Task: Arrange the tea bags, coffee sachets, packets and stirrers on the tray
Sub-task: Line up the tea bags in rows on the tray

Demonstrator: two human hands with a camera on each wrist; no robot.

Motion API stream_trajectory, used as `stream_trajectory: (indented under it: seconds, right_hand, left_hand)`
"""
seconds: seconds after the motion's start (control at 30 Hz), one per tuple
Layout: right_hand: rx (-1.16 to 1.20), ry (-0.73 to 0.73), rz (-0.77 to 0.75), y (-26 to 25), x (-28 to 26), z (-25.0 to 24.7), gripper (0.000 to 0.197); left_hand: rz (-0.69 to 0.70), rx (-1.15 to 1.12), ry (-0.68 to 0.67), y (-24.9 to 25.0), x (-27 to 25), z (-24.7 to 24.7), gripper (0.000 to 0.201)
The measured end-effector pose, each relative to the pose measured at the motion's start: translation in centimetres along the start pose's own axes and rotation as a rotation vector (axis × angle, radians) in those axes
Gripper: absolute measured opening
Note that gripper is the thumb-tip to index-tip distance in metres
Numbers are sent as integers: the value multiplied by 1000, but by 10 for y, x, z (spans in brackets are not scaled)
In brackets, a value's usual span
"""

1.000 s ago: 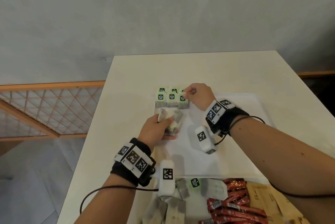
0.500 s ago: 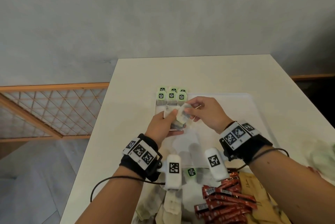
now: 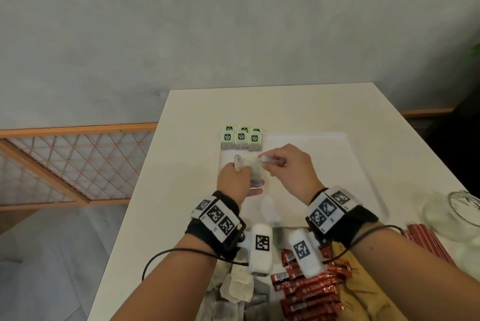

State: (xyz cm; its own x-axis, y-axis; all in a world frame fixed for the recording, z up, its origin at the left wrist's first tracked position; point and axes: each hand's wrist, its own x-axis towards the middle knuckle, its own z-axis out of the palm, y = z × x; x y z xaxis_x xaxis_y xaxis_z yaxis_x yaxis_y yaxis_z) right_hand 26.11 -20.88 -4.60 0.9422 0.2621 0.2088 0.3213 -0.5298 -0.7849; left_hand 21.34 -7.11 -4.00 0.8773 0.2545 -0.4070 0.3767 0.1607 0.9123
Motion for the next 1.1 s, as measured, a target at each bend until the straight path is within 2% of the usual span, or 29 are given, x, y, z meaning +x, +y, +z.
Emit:
stream_trajectory:
  seconds: [0.17, 0.37, 0.5, 0.57, 0.63, 0.77, 0.83, 0.97, 1.1]
  right_hand:
    - [43, -68, -48, -8, -15, 4, 19]
    - [42, -120, -77, -8, -12, 1, 16]
    - [31, -78, -4, -2, 8, 1, 18]
    - [13, -169, 71, 1, 19, 3, 19]
    - [136, -262, 179, 0, 29, 7, 11]
    - [360, -291, 300, 4, 46, 18, 4]
    - [307, -311, 306, 10, 57, 27, 4]
    - [-7, -287, 203, 19, 80, 50, 7]
    - [-40, -236, 136, 12, 103, 67, 12]
  left_hand:
    - [48, -132, -48, 9, -4, 1, 27]
    - [75, -87, -24, 10, 1, -4, 18]
    - [71, -51, -32, 7, 5, -9, 21]
    - [68, -32, -48, 6, 9, -11, 22]
    - [50, -28, -69, 5, 13, -16, 22]
    - [18, -35, 2, 1, 29, -39, 27]
    - [16, -51, 68, 2, 39, -54, 25]
    - [35, -54, 111, 7, 54, -73, 20]
    - [41, -54, 129, 8, 65, -78, 19]
